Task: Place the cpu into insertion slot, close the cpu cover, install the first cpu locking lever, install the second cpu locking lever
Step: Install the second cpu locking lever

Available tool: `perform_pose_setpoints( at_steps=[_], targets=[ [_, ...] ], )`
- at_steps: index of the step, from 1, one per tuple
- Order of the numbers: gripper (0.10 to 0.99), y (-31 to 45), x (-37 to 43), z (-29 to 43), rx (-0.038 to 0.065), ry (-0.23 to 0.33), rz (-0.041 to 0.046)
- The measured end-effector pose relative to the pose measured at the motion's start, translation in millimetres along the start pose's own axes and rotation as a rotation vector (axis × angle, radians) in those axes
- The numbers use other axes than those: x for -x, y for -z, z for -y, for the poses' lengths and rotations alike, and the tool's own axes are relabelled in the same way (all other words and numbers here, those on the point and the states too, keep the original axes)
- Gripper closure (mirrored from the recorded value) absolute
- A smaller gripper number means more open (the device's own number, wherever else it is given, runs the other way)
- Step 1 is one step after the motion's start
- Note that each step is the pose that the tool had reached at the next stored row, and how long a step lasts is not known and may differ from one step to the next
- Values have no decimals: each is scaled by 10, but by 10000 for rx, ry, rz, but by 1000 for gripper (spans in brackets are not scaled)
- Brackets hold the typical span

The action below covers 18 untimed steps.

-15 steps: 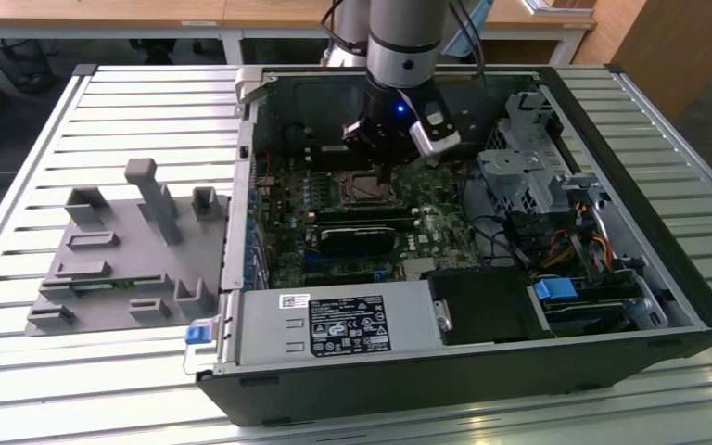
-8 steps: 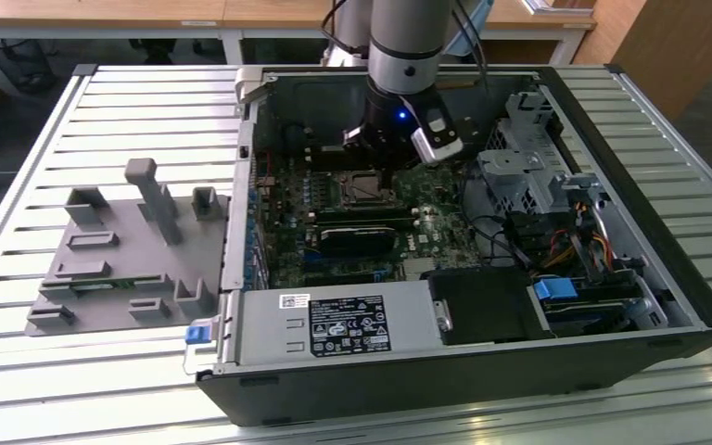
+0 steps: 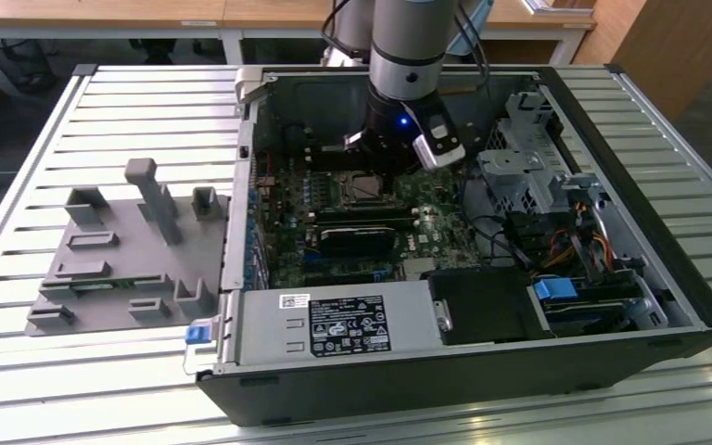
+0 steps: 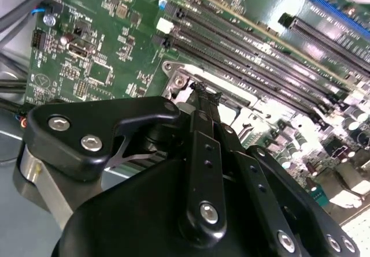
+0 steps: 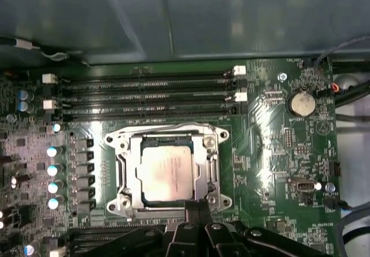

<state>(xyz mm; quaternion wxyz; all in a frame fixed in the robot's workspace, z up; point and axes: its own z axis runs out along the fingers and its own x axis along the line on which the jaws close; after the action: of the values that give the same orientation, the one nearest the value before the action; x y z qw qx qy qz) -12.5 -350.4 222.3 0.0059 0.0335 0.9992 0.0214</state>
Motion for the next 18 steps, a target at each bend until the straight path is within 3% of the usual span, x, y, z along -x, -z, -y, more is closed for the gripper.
perform_pose_setpoints(
  at_steps=[9,11,15,18],
  targets=[
    [980,5,-10,105,38,4,-4],
    [980,6,-29,126,143,4,-11],
    [980,8,-55,171,504,-1,-34],
    [980,10,-80,207,573,-1,-39]
  ],
)
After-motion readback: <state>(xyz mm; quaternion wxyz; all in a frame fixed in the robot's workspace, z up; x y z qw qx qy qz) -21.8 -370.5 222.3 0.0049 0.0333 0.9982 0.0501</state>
